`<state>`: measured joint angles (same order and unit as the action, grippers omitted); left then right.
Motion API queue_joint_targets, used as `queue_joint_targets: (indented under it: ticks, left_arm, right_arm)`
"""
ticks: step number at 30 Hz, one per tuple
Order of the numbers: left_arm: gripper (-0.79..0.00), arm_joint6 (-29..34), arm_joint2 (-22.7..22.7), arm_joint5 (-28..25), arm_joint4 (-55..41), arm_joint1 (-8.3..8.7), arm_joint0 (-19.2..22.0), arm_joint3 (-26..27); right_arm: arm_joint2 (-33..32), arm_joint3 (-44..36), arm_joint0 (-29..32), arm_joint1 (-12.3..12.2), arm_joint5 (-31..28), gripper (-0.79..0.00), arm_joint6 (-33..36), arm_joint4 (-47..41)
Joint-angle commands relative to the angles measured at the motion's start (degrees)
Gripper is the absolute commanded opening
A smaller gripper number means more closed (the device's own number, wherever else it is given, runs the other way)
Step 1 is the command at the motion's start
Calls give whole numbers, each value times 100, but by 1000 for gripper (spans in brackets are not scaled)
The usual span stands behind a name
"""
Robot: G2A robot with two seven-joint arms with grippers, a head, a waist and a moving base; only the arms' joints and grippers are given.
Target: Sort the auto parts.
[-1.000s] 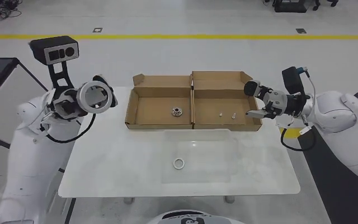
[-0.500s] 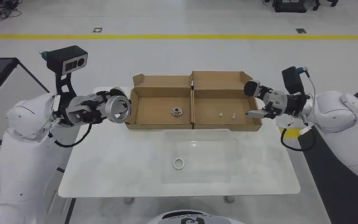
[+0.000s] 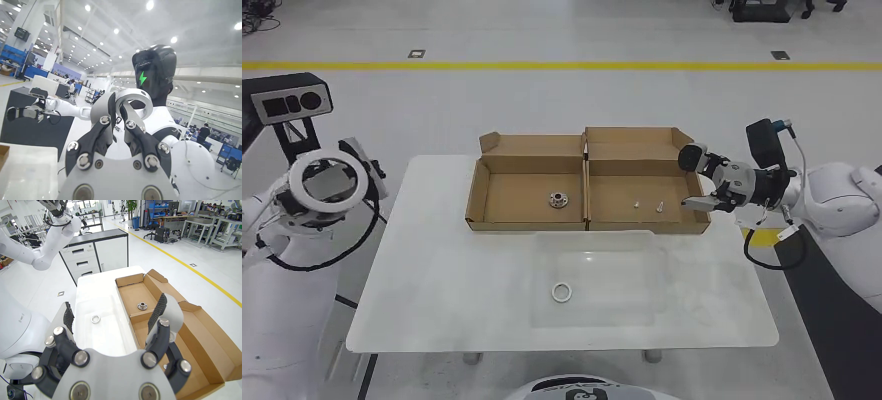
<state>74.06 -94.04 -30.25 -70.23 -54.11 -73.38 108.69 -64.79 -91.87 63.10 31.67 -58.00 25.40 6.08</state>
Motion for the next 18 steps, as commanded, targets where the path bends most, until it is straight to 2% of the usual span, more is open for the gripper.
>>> queue_joint_targets:
  ticks: [1, 11, 18]
  left_arm:
    - [-785, 79, -83, 81, -147, -46, -10, -15]
    - [-785, 294, -366, 296, 809, -216, -34, 42]
    - [-785, 281, -422, 283, 1926, -247, -35, 153]
  right_arm:
    - [0, 0, 0, 0, 0, 0, 0, 0]
    - [0, 0, 0, 0, 0, 0, 0, 0]
    - [0, 0, 0, 0, 0, 0, 0, 0]
